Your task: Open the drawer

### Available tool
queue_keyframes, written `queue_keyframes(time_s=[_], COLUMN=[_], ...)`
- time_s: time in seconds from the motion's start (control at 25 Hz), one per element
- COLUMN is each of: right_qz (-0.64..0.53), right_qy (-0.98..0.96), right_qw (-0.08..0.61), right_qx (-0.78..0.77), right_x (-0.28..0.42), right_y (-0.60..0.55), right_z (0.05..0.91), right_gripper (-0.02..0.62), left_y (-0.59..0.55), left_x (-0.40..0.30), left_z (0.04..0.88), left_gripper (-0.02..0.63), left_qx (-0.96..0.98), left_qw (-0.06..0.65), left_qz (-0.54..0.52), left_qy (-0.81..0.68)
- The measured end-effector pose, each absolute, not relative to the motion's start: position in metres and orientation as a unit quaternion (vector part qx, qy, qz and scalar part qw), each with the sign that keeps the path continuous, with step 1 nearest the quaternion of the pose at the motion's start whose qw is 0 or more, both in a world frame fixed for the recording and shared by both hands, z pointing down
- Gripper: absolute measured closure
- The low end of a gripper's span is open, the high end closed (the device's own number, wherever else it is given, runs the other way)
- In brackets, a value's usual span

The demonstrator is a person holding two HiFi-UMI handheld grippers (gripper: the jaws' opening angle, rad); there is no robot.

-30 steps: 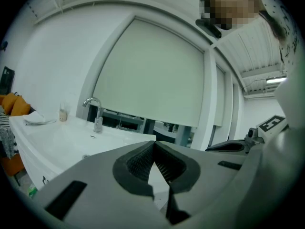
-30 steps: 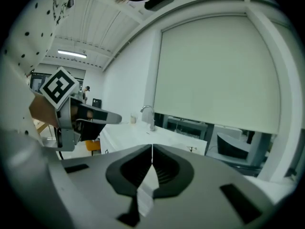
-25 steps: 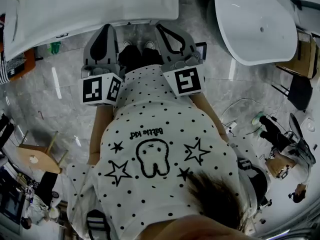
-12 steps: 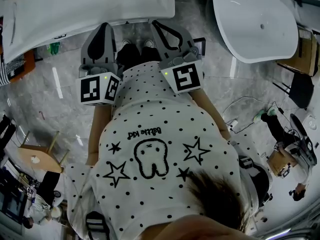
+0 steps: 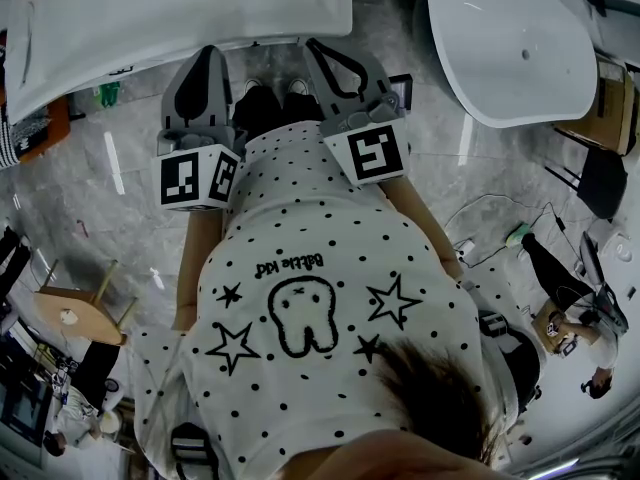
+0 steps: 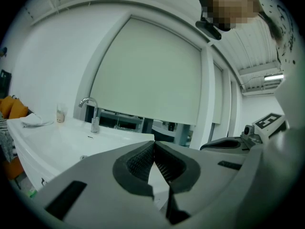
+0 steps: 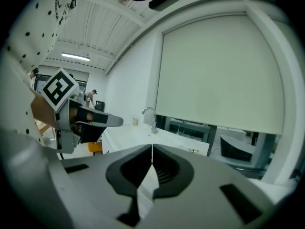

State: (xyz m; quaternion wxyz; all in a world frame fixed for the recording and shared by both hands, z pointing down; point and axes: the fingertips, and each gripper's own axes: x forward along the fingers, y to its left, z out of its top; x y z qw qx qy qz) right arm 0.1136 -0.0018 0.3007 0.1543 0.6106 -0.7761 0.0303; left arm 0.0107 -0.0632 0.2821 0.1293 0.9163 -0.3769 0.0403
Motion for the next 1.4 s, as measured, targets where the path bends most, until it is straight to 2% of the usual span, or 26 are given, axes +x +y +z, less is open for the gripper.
queue_keyframes(time_s=[1.4], right_qz=[0.033], right_qy=[-0.775], right_qw=[0.150], right_qx=[0.613], right_x=[0.1165], right_y=[-0.0047], right_z=[0.3026], right_gripper=[0.581], left_y=[-0.0648], left_x=[0.0067], left_z=[0.2837], left_gripper=[0.601], left_qx=[0.912], left_qw=[0.131], left_qz=[0.040], left_qy=[-0.386])
